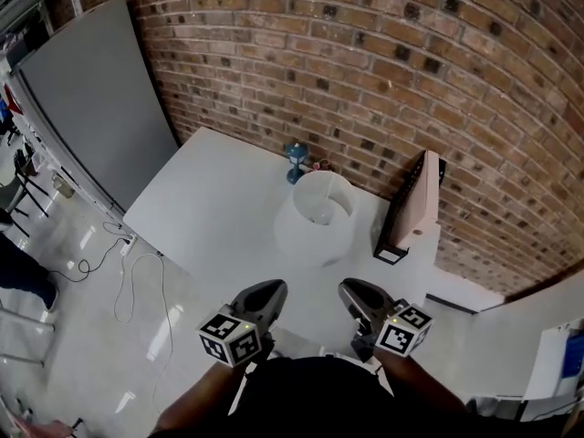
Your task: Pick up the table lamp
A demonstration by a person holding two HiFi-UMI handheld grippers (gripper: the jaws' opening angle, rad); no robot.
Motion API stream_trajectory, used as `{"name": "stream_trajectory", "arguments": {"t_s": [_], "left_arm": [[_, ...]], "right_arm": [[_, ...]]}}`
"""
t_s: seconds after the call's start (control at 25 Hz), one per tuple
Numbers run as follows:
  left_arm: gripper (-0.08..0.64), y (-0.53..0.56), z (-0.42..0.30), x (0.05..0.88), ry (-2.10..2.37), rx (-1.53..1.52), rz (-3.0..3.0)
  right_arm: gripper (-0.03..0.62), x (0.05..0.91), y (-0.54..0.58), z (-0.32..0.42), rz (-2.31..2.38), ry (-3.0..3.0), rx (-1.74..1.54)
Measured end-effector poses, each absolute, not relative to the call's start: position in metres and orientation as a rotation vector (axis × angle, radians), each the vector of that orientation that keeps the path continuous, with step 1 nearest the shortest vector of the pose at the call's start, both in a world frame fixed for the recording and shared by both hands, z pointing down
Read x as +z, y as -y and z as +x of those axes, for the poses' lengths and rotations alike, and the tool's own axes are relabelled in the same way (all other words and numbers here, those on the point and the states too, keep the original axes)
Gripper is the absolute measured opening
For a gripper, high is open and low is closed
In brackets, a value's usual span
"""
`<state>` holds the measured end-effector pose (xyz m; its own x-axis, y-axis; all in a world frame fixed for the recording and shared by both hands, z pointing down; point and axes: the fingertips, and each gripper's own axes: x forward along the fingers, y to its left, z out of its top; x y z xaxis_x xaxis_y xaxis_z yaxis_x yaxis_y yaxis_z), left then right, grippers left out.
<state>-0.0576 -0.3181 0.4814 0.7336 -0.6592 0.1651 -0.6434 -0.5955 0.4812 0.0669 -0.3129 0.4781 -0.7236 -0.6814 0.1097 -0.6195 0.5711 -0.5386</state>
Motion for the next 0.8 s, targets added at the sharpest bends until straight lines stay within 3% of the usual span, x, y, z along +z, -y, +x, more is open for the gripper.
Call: {"name": "stream_trajectory", "arguments": {"t_s": [0.36, 0.6, 0.8], "left_arm": [[0.15, 0.319, -0.044, 0.472, 0.928, -0.121, 2.403], [0.247, 0.321, -0.049, 0.461, 0.824, -0.343, 2.269], [0.339, 0.321, -0.048, 0.465, 0.849, -0.318, 2.294]], "right_arm": [[0.272, 0.47, 0.319, 0.077, -0.985, -2.588, -0.898], [0.439, 0.467, 0.321, 0.082, -0.923, -2.498, -0.96], [0.591, 0.462, 0.321, 0.079, -0.88, -2.486, -0.929]]}}
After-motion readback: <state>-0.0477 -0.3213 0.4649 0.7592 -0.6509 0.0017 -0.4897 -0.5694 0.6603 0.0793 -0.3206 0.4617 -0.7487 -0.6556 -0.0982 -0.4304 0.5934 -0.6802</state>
